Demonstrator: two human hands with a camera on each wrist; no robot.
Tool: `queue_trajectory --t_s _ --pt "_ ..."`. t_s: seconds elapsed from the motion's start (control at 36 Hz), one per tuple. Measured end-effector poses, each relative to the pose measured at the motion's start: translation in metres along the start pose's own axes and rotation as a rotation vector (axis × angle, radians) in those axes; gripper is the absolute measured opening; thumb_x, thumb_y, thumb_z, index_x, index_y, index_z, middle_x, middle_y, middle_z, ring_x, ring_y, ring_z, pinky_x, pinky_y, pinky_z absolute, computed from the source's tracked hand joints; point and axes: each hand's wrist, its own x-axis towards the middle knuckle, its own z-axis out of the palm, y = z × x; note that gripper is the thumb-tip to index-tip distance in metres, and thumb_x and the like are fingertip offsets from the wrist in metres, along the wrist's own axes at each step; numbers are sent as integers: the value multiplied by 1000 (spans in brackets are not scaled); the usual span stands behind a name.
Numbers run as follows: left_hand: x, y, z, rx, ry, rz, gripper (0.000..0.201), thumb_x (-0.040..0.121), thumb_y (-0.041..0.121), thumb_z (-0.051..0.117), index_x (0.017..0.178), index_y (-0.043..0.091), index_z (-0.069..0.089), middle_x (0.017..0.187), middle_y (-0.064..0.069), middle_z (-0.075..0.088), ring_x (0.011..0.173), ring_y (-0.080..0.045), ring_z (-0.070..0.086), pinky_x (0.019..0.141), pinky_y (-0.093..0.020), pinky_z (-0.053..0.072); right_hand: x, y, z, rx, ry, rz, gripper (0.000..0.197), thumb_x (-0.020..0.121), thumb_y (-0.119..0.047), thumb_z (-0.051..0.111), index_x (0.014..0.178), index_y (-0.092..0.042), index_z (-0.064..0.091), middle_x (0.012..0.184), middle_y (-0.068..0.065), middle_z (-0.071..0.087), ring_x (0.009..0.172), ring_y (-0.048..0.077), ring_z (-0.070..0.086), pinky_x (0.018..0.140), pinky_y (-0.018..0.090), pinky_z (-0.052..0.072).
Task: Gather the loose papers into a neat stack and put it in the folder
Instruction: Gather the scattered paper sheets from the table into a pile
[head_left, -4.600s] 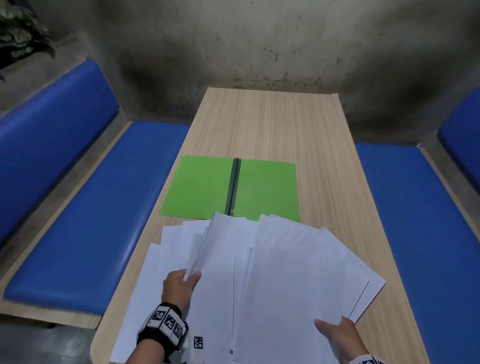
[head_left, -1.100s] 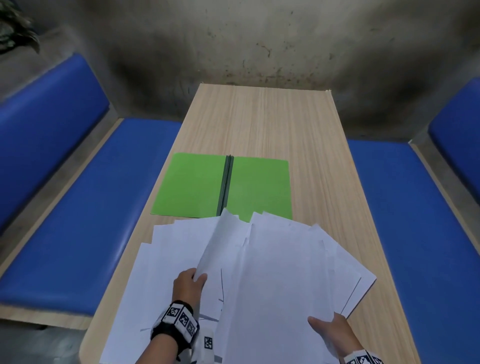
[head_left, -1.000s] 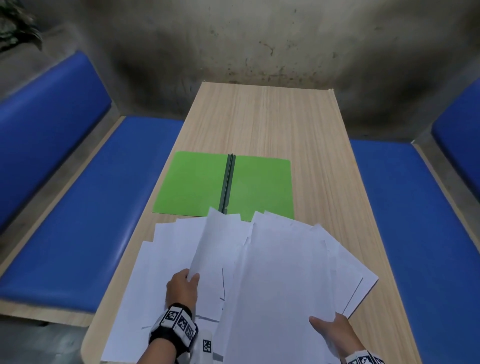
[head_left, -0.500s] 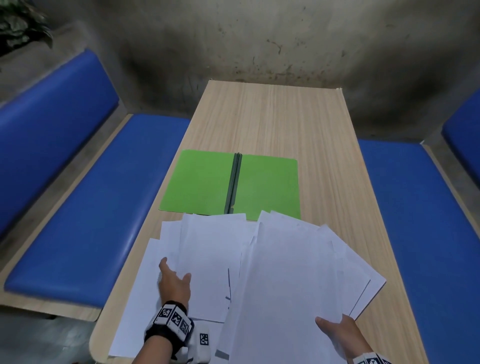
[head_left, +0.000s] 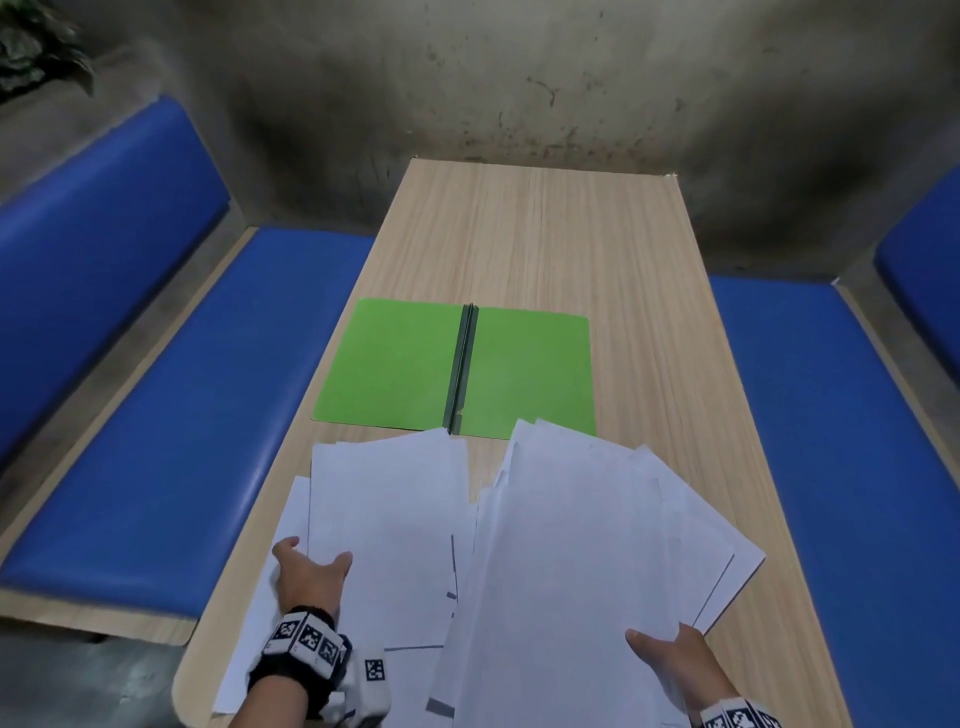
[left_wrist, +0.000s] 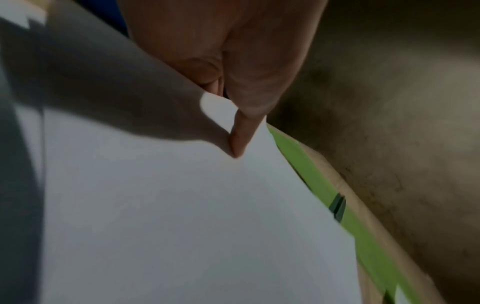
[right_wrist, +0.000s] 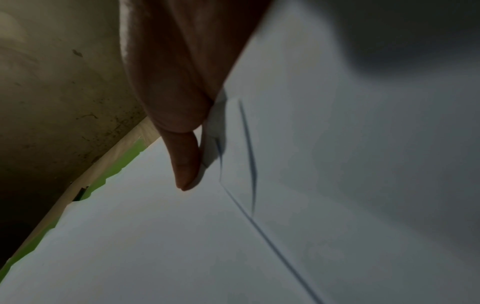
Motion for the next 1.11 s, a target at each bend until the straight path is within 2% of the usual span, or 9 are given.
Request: queue_trajectory --t_s 0.11,0.19,0.28,0.42,0.64,0.83,0.97,1.06,1.11 --pt "1 9 -9 -86 -144 3 28 86 4 70 112 -4 62 115 -4 62 108 -36 63 87 -35 46 0 -2 -1 -3 -8 -3 19 81 13 65 98 4 64 95 23 72 90 37 68 71 35 53" --pt "18 8 -23 -147 -204 117 16 78 12 73 93 8 72 98 -12 77 89 -35 72 83 -52 57 1 -1 -1 -1 -27 9 22 81 13 64 101 5 64 99 25 72 98 41 67 78 40 53" --pt "27 23 -45 -58 -223 304 20 77 19 72 97 16 71 95 -6 76 89 -32 72 83 -55 57 3 -1 2 -10 -26 4 24 81 15 63 104 7 64 97 24 72 95 39 67 83 43 53" --pt "1 69 -80 -39 -171 542 22 91 6 65 113 8 65 101 -7 68 92 -25 64 84 -40 51 -1 -6 7 15 -30 -26 21 82 18 60 93 0 65 80 11 74 80 30 68 65 31 56" --pt "-30 89 -74 -364 -348 444 28 91 4 62 119 8 63 107 -5 74 97 -26 70 93 -43 52 8 -5 10 -118 -32 15 36 78 2 70 113 5 62 102 18 74 97 36 68 96 48 49" --pt "-91 74 -12 -278 -579 362 27 90 -10 58 105 11 64 80 8 77 69 -2 73 55 -14 55 16 1 6 -205 -39 17 64 57 -22 78 114 4 63 100 14 76 95 33 71 97 54 50" --pt "-103 30 48 -118 -660 262 34 81 1 61 109 20 65 103 -7 76 90 -24 74 81 -45 61 -9 -17 14 -230 -71 -25 54 65 -21 83 112 -1 67 104 11 76 98 27 71 97 48 51" --pt "-107 10 76 114 -620 320 26 83 9 57 102 26 57 99 -1 70 83 -14 69 70 -22 57 -13 -22 17 -98 -58 0 57 63 -25 82 112 2 68 106 15 75 98 29 71 93 42 53" --pt "-113 3 88 225 -581 352 27 90 8 50 112 23 49 101 0 66 81 -11 64 62 -14 50 -18 -28 20 -105 18 54 60 77 -51 70 110 -2 67 107 16 73 100 32 68 93 38 51"
